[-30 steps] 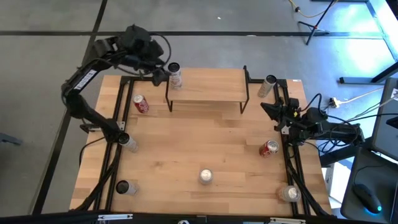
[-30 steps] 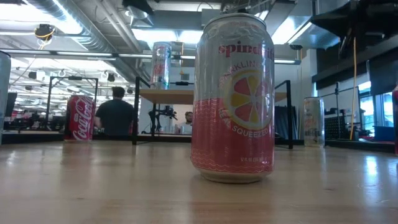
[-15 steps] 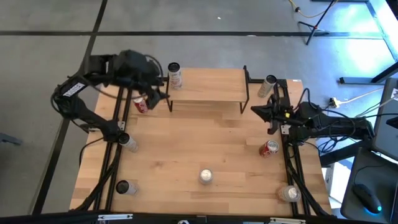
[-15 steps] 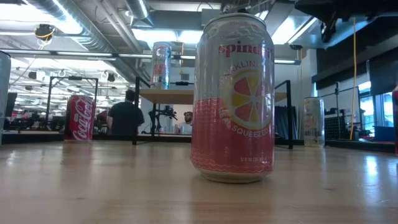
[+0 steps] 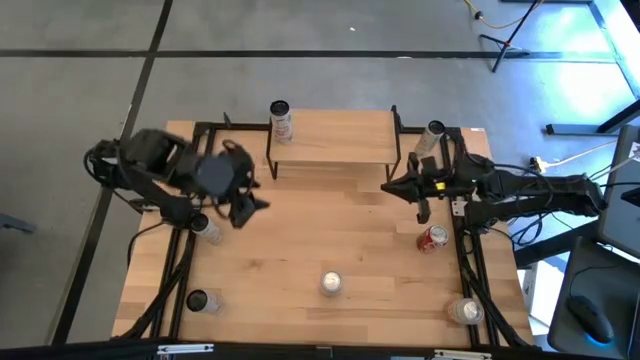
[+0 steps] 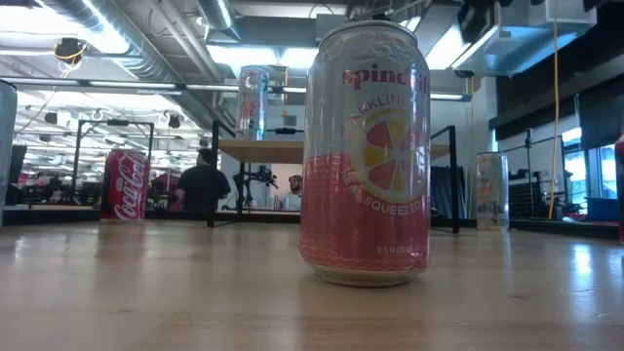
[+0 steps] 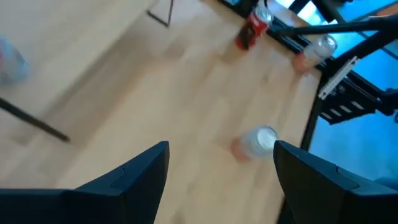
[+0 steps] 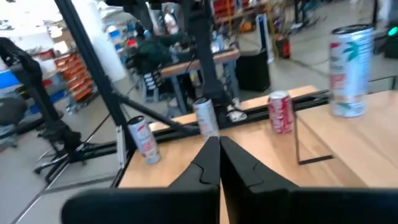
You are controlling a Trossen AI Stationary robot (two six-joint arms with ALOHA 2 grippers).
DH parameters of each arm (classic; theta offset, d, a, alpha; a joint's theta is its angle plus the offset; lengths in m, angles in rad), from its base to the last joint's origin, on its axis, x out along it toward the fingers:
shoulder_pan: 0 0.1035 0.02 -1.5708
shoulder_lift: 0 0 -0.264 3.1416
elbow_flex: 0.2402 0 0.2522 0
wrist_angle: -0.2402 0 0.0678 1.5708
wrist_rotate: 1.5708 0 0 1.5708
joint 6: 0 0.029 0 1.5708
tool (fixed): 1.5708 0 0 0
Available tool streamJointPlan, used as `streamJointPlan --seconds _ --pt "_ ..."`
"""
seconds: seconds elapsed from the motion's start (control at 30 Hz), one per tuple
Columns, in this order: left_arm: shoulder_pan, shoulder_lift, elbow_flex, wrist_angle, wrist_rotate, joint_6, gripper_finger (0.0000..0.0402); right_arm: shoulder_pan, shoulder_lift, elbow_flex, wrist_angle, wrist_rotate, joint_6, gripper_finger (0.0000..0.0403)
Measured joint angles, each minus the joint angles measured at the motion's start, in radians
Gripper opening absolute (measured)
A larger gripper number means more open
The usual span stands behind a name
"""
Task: Place canned beverage on shelf
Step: Put the white soda can aligned with the other white soda can on the shelf
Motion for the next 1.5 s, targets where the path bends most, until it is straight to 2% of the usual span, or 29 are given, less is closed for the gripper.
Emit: streamJointPlan --seconds 0.13,0.33,0.53,0.63,0.73,1.03,1.23,1.37,1.5 --pt "-0.142 0.038 0.000 -0.005 -0.011 -0.126 0.0275 0.053 0.098 0.074 -0.015 -0.004 -0.052 0.0001" --pt "-0.303 0.095 -0.001 -0.009 0.008 -0.287 0.0275 0.158 0.254 0.187 -0.014 0.073 -0.094 0.0001" --pt "-0.395 0.157 -0.001 -0.130 0.122 -0.469 0.0275 0.247 0.389 0.274 -0.015 0.097 -0.094 0.0001" --pt "-0.418 0.199 -0.001 -0.130 0.175 -0.466 0.0275 0.290 0.432 0.296 -0.014 0.097 -0.094 0.0001" --pt "-0.424 0.238 -0.001 -0.130 0.223 -0.466 0.0275 0.320 0.452 0.302 -0.018 0.097 -0.093 0.0001" --pt "-0.419 0.304 -0.001 -0.078 0.259 -0.683 0.0275 0.332 0.438 0.303 -0.155 0.102 -0.101 0.0001" --pt "-0.446 0.329 -0.001 -0.137 0.260 -0.995 0.0275 0.325 0.438 0.303 -0.301 0.108 -0.130 0.0001" --pt "-0.510 0.331 -0.031 -0.134 0.273 -1.209 0.0275 0.325 0.438 0.303 -0.348 0.124 -0.187 0.0001" --pt "-0.598 0.332 -0.092 -0.132 0.337 -1.407 0.0275 0.318 0.438 0.303 -0.350 0.123 -0.213 0.0001"
